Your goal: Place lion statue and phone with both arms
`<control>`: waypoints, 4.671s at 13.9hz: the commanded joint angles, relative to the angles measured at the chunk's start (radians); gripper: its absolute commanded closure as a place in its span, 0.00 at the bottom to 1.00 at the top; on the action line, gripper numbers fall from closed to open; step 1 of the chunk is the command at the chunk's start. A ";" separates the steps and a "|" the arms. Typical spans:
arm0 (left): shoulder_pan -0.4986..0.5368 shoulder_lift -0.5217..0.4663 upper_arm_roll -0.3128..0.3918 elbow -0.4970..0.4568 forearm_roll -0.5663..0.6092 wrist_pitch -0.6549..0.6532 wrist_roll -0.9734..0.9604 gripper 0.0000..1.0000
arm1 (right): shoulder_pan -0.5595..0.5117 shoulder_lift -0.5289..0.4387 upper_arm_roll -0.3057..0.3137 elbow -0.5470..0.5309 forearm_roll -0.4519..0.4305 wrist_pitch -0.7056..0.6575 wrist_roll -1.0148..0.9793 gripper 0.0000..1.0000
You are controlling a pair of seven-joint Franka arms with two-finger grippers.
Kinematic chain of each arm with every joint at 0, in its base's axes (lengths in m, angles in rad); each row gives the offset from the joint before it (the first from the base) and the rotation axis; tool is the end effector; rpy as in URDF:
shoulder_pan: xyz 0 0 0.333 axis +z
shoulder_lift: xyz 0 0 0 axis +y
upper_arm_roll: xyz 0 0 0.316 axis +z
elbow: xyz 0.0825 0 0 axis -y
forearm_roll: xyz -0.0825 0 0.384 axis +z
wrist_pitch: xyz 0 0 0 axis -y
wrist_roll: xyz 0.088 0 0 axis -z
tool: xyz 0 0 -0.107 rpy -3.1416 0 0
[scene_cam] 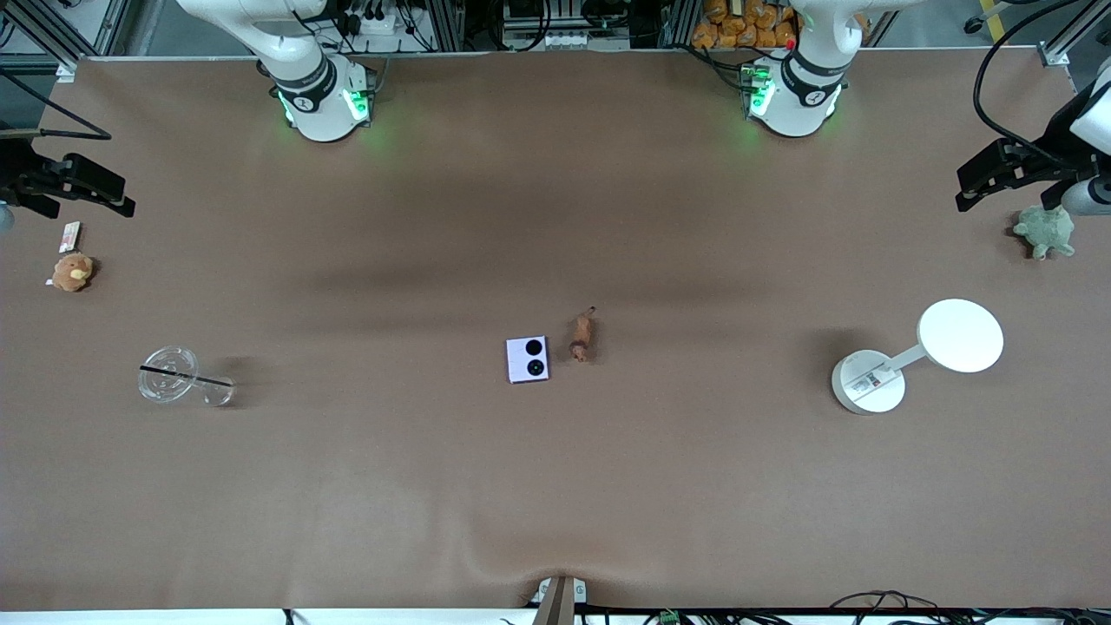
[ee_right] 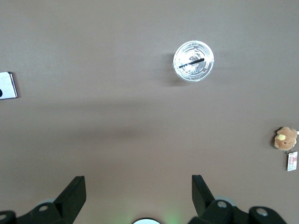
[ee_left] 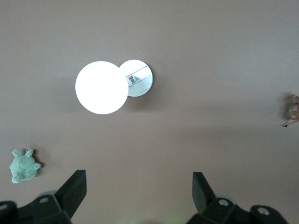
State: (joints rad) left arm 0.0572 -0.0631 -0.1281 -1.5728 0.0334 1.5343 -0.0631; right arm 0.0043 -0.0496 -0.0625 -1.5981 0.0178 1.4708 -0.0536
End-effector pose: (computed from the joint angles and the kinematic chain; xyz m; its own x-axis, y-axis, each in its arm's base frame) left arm 0.5302 -0.0364 0.6544 0.9996 -0.0066 0.0267 -0.0055 -0.9992 -0.0398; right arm 0.5274 -0.0296 0.6302 0.9971 -0.0023 -0.0765 -0.0043 -0.9997 -0.0250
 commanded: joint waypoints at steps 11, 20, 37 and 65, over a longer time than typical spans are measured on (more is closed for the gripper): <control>0.004 0.015 -0.016 0.039 -0.033 -0.013 -0.020 0.00 | 0.011 -0.001 0.003 0.001 -0.007 -0.010 0.009 0.00; 0.001 0.051 -0.059 0.039 -0.035 -0.005 -0.038 0.00 | 0.026 0.011 0.003 0.001 -0.007 -0.003 0.011 0.00; -0.365 0.603 -0.199 0.154 0.101 0.487 -0.779 0.00 | 0.068 0.054 0.003 -0.003 0.043 0.006 0.015 0.00; -0.426 0.712 -0.117 0.134 0.310 0.514 -0.665 1.00 | 0.492 0.598 0.001 0.059 0.225 0.652 0.327 0.00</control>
State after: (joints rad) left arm -0.4290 0.7407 -0.2333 -1.3823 0.3350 2.0985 -0.8179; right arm 0.4254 0.4593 -0.0483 -1.6078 0.2336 2.0740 0.2644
